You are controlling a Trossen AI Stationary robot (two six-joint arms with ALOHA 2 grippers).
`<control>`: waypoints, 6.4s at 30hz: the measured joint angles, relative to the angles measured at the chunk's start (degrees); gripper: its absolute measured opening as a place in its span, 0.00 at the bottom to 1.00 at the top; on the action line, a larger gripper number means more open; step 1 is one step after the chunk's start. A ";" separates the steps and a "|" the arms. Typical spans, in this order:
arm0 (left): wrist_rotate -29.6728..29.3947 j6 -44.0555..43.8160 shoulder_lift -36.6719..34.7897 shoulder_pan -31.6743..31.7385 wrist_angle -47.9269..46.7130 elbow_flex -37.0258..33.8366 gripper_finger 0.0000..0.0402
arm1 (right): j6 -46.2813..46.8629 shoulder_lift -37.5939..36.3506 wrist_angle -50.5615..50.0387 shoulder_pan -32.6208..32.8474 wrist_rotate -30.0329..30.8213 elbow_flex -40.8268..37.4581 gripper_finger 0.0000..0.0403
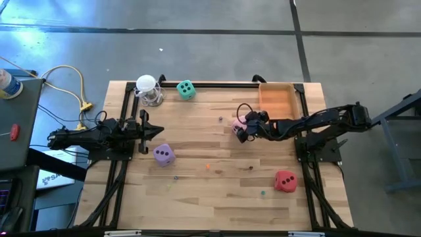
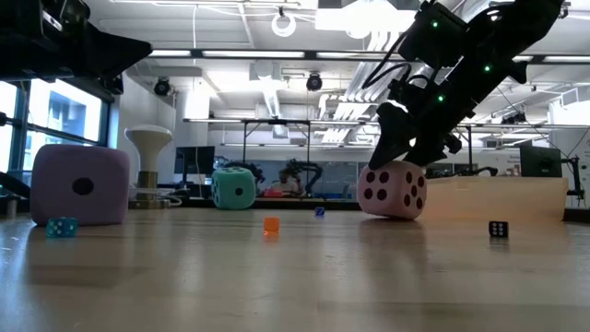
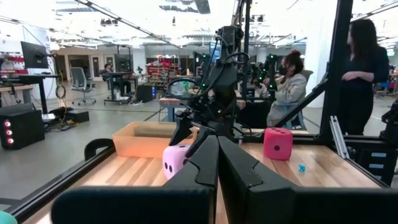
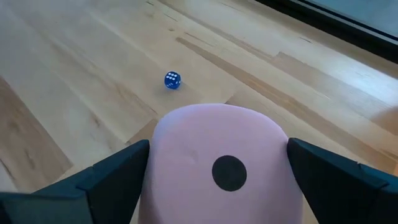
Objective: Pick & Place Dice
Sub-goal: Put the pink large die into the orange bin
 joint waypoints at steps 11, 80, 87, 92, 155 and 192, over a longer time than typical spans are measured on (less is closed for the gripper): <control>0.02 0.00 0.00 -0.02 0.07 0.00 0.00 | 0.05 0.00 -0.02 -0.02 -0.31 -0.02 0.92; -0.04 0.04 0.00 -0.01 -0.02 0.00 0.00 | -6.71 -3.78 4.75 1.18 -2.32 -0.42 0.74; -0.04 0.07 -0.01 -0.01 -0.04 0.00 0.00 | -7.73 -9.59 1.69 0.98 0.15 -0.28 0.57; -0.04 0.07 0.00 0.00 -0.29 0.00 0.00 | -9.19 -12.42 1.14 1.33 -2.65 -0.25 0.41; -0.04 -0.83 -0.02 0.00 -0.68 0.00 0.00 | -14.99 -10.69 11.91 4.50 -4.63 -0.07 0.99; -0.04 -0.82 -0.04 0.00 -0.68 0.00 0.00 | 7.78 -4.53 -20.75 4.15 -4.44 14.69 0.99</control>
